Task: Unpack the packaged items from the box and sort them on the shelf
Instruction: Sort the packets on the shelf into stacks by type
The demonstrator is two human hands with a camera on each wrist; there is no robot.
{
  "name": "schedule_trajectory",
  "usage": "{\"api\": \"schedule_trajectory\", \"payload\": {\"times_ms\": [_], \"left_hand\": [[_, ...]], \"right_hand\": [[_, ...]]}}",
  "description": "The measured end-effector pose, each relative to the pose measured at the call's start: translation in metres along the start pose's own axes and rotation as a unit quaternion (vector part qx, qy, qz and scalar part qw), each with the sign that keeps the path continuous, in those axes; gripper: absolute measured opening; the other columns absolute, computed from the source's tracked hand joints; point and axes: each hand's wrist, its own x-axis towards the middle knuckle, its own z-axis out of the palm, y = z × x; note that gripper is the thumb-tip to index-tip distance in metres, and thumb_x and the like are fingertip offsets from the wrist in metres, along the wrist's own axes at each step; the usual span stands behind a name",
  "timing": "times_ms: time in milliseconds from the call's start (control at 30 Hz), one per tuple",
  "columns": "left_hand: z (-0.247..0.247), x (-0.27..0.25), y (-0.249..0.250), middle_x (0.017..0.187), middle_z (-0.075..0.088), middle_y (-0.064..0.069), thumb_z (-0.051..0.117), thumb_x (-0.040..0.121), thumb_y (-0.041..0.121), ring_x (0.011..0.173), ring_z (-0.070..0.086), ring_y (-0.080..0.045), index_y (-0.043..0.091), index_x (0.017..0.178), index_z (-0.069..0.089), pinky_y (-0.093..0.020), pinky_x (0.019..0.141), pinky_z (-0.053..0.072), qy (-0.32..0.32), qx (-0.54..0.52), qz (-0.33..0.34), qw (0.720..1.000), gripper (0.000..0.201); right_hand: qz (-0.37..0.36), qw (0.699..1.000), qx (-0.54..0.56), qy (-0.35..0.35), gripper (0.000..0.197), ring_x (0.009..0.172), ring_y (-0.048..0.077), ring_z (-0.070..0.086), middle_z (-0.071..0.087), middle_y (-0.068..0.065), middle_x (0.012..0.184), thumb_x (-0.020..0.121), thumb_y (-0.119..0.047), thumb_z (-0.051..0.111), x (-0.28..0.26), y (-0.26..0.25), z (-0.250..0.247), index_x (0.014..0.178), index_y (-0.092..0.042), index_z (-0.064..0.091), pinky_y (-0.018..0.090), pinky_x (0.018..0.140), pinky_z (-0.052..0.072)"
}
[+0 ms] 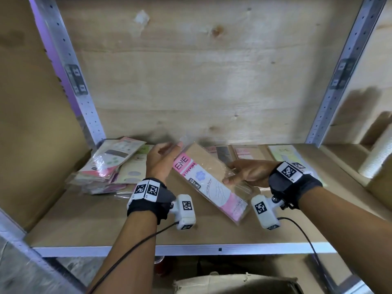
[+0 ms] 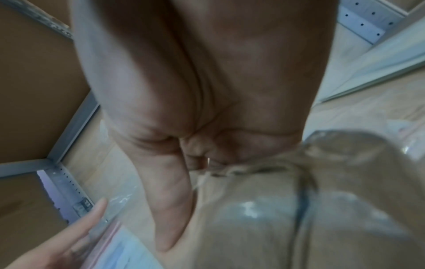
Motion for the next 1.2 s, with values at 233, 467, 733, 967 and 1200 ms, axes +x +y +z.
{"api": "schedule_trajectory", "payload": {"times_ms": [233, 467, 733, 967, 1200], "left_hand": [[-0.009, 0.002, -0.007, 0.078, 0.076, -0.016, 0.062, 0.088, 0.058, 0.069, 0.071, -0.025, 0.005, 0.082, 0.072, -0.033, 0.074, 0.051, -0.074, 0.123, -0.004, 0.990, 0.054], [-0.011, 0.001, -0.006, 0.068, 0.072, -0.006, 0.060, 0.092, 0.052, 0.074, 0.074, -0.030, -0.007, 0.092, 0.068, -0.047, 0.082, 0.058, -0.057, 0.129, -0.013, 0.990, 0.059], [-0.007, -0.006, 0.006, 0.083, 0.076, -0.014, 0.048, 0.099, 0.053, 0.078, 0.075, -0.027, 0.005, 0.119, 0.062, -0.032, 0.077, 0.059, -0.090, 0.055, -0.080, 0.991, 0.054], [-0.009, -0.006, -0.001, 0.052, 0.061, -0.002, 0.051, 0.099, 0.049, 0.033, 0.040, -0.010, 0.005, 0.096, 0.065, -0.018, 0.028, 0.020, -0.127, -0.036, -0.108, 0.985, 0.046], [-0.009, -0.004, -0.004, 0.089, 0.073, -0.008, 0.045, 0.088, 0.073, 0.065, 0.062, -0.015, 0.013, 0.100, 0.067, -0.021, 0.049, 0.049, -0.051, -0.167, -0.172, 0.970, 0.065]], "right_hand": [[0.019, 0.998, -0.052, 0.004, 0.040, 0.112, 0.047, 0.063, 0.068, 0.021, 0.121, 0.083, -0.021, 0.079, -0.002, 0.001, -0.004, 0.118, -0.007, 0.067, 0.055, 0.100, 0.048], [0.022, 0.993, -0.106, 0.039, 0.023, 0.105, 0.029, 0.068, 0.070, 0.015, 0.119, 0.091, -0.022, 0.070, -0.003, -0.004, -0.010, 0.108, -0.008, 0.064, 0.032, 0.082, 0.056], [0.021, 0.994, -0.097, 0.048, 0.026, 0.091, 0.038, 0.063, 0.068, 0.021, 0.103, 0.090, -0.019, 0.071, -0.011, -0.011, -0.020, 0.112, -0.005, 0.062, 0.039, 0.076, 0.052], [0.037, 0.997, -0.055, 0.040, 0.013, 0.063, 0.027, 0.043, 0.049, 0.022, 0.084, 0.089, -0.017, 0.073, -0.014, -0.001, -0.020, 0.095, -0.012, 0.062, 0.031, 0.054, 0.038], [-0.002, 0.993, 0.077, 0.090, 0.046, 0.112, 0.044, 0.064, 0.065, 0.028, 0.123, 0.090, -0.012, 0.071, -0.018, 0.003, -0.019, 0.126, 0.011, 0.055, 0.049, 0.089, 0.057]]}}
